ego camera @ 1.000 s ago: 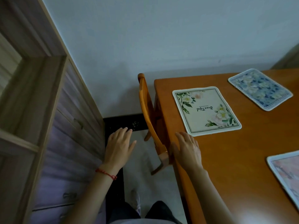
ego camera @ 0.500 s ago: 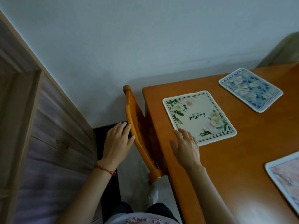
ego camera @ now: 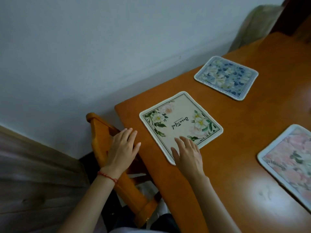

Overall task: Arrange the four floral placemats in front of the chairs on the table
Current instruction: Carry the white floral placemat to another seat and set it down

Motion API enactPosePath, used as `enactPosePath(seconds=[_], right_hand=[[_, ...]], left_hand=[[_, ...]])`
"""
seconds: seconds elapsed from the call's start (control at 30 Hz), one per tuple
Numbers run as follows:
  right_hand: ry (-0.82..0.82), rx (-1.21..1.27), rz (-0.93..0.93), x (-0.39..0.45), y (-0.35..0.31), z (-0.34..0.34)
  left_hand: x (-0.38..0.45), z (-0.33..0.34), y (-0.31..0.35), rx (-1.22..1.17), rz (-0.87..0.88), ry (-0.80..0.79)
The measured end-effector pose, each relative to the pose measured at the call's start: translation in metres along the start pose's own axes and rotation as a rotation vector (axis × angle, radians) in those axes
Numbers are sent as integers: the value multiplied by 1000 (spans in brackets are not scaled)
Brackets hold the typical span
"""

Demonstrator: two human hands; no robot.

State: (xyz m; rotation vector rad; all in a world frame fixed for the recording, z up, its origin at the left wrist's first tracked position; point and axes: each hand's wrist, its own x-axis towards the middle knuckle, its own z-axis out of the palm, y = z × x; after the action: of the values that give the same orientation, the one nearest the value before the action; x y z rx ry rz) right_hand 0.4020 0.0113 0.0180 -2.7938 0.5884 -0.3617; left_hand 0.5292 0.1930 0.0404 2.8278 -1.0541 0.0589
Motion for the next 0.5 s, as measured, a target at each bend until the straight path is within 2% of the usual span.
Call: enactPosePath(seconds=[0.27,0.5], right_hand=[[16,-21,273,11,12,17],[31,4,498,27,11,43]], left_hand=[[75,21,-5,-44,240,-68],[142,51,-27,-90,331,-198]])
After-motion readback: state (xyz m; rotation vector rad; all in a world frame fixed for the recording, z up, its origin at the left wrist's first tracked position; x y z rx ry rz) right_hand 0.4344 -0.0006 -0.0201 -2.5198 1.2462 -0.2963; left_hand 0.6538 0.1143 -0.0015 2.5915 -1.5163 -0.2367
